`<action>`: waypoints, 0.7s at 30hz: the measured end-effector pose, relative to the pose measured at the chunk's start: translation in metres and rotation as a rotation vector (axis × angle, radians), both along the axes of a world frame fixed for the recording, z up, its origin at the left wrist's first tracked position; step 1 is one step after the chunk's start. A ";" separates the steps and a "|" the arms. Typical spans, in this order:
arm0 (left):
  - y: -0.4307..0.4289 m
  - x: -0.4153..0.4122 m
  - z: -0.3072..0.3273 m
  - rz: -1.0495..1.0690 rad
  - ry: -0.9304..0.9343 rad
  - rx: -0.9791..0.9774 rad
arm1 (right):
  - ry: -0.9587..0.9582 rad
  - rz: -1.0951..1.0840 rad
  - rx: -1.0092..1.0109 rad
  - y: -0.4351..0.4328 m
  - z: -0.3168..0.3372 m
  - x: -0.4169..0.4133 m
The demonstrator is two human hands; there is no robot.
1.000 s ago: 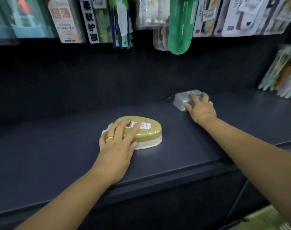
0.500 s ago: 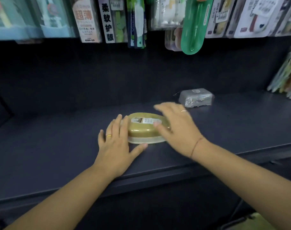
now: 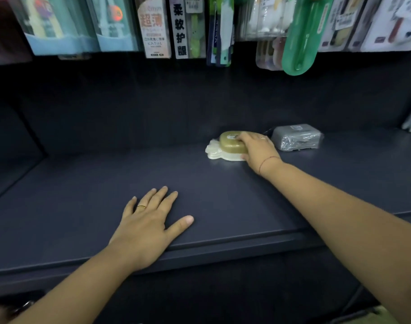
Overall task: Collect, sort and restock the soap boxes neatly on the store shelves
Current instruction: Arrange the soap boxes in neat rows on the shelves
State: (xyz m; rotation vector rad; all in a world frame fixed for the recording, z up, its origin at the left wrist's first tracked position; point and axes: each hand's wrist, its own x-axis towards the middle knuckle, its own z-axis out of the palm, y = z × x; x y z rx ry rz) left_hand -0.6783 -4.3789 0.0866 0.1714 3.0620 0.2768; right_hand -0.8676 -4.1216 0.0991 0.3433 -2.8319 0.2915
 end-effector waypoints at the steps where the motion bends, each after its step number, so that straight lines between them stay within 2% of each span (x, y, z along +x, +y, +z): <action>1: 0.000 0.000 -0.001 0.000 0.000 0.002 | -0.005 0.004 -0.002 0.001 0.000 -0.007; 9: -0.001 0.003 0.002 0.000 -0.029 0.009 | -0.063 -0.004 -0.051 0.015 -0.001 -0.018; 11: -0.004 0.006 0.001 0.012 0.015 0.069 | -0.097 -0.037 -0.016 0.004 0.000 -0.004; 13: -0.010 0.018 0.003 0.013 0.105 0.188 | -0.064 -0.009 -0.086 -0.019 0.002 0.020; 17: -0.061 0.091 0.011 -0.076 0.326 0.280 | 0.017 0.332 -0.353 -0.093 0.011 0.122; 19: -0.108 0.148 0.007 -0.064 0.426 0.262 | -0.050 0.547 -0.393 -0.133 0.008 0.196; 21: -0.159 0.212 -0.007 0.021 0.406 0.256 | -0.121 0.754 -0.390 -0.172 -0.008 0.265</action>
